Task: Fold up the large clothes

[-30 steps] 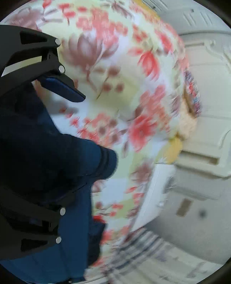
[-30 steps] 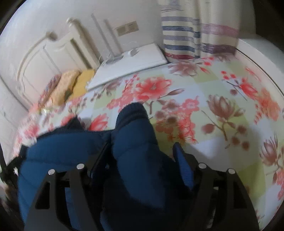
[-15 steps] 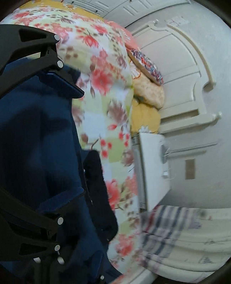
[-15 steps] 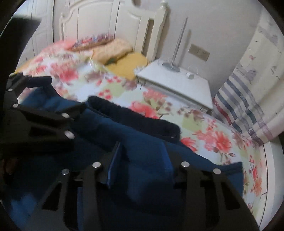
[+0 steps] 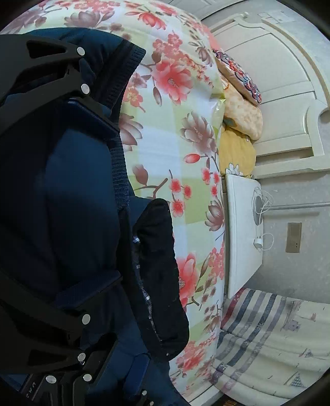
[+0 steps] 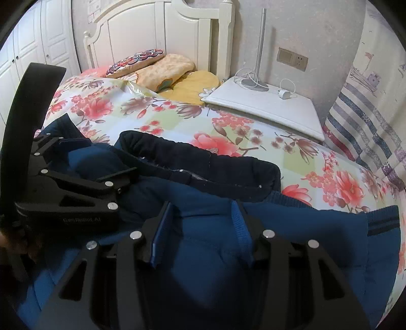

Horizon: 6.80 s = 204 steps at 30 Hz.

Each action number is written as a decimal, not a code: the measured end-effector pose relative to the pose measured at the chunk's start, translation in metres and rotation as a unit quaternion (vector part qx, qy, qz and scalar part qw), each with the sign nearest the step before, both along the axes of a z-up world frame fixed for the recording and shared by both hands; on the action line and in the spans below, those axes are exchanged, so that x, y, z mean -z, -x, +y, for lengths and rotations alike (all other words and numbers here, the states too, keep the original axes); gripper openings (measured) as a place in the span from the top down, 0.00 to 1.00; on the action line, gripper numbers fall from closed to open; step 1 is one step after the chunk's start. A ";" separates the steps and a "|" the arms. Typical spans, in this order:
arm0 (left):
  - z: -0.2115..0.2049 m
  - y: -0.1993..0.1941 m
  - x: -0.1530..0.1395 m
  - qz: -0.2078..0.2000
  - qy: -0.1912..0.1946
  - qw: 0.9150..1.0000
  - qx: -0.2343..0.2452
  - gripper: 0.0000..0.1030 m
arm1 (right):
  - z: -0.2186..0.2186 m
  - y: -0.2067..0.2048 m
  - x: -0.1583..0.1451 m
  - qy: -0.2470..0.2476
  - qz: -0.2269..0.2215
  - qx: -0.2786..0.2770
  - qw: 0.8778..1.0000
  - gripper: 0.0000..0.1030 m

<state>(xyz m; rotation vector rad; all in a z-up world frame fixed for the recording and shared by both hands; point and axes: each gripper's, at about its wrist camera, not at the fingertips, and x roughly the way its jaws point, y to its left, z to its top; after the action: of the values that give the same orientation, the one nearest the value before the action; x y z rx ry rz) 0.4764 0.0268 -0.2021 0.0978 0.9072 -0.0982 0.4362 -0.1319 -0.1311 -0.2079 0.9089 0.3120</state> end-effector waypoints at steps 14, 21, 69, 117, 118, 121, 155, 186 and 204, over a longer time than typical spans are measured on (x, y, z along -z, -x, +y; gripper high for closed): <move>0.105 0.005 -0.015 0.005 -0.039 0.997 -0.074 0.04 | -0.135 0.000 -0.023 -0.034 0.019 0.129 0.991 0.42; 0.126 -0.002 0.002 0.033 0.049 0.995 -0.075 0.04 | -0.174 0.007 -0.005 -0.167 0.011 0.149 0.975 0.42; 0.122 0.012 -0.006 0.019 0.117 0.993 0.005 0.05 | -0.174 0.018 -0.006 -0.136 0.016 0.174 0.975 0.32; 0.104 0.183 -0.049 -0.115 0.053 0.989 -0.077 0.05 | -0.143 0.177 -0.037 -0.089 -0.054 0.147 0.984 0.06; 0.095 0.198 -0.057 -0.130 0.059 0.988 -0.066 0.05 | -0.136 0.187 -0.043 -0.093 -0.065 0.138 0.984 0.06; 0.051 0.227 -0.066 -0.144 0.058 0.988 -0.024 0.05 | -0.086 0.214 -0.054 -0.071 -0.089 0.074 0.991 0.06; 0.075 0.267 0.001 -0.085 0.003 0.995 -0.051 0.04 | -0.139 0.236 -0.003 -0.052 -0.035 0.133 0.989 0.02; 0.006 0.153 -0.017 -0.055 -0.047 0.997 0.018 0.04 | -0.182 0.310 0.014 -0.288 0.063 0.175 0.939 0.03; -0.027 0.156 -0.019 -0.082 -0.059 0.994 0.030 0.04 | -0.215 0.269 0.005 -0.439 -0.092 0.234 0.863 0.75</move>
<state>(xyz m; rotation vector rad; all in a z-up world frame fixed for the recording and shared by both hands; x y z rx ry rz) 0.3202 -0.0004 -0.1827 0.2394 0.7460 -0.0920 0.1677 -0.3464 -0.1359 0.8110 0.5271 0.2194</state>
